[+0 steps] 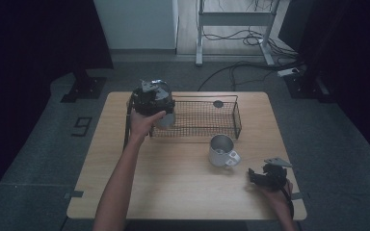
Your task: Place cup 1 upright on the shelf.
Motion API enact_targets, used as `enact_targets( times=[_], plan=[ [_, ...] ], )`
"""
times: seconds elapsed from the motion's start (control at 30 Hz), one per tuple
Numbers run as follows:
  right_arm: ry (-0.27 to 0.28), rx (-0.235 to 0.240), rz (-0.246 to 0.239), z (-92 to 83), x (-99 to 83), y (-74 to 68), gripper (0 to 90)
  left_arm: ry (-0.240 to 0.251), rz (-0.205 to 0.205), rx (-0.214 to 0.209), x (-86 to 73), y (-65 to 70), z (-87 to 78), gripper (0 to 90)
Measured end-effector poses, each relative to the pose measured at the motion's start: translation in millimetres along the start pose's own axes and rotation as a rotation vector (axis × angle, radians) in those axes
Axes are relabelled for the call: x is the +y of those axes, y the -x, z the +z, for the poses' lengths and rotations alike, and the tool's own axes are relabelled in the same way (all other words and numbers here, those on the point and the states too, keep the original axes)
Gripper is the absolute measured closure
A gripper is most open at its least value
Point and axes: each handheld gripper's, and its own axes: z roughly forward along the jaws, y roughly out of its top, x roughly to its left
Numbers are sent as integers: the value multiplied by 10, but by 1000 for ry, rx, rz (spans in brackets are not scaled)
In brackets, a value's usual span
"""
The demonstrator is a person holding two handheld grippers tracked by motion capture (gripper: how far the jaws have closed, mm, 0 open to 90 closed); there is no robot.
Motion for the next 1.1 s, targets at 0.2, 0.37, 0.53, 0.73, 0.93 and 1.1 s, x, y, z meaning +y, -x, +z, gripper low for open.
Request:
enact_targets(
  times=[0.2,0.37,0.53,0.73,0.93,1.1],
  plan=[
    [0,1,0,0,0,0,121,3,-6,-5,25,2,53,42],
    [0,1,0,0,0,0,121,-2,0,-1,53,9,106,42],
    [0,1,-1,-1,0,0,122,2,-9,-8,106,6,157,42],
    [0,1,0,-1,0,0,123,0,-5,-5,164,20,216,42],
    [0,1,-1,-1,0,0,123,-7,11,11,178,68,293,42],
    [1,1,-1,-1,0,0,124,-16,18,10,184,88,363,42]
  ],
)
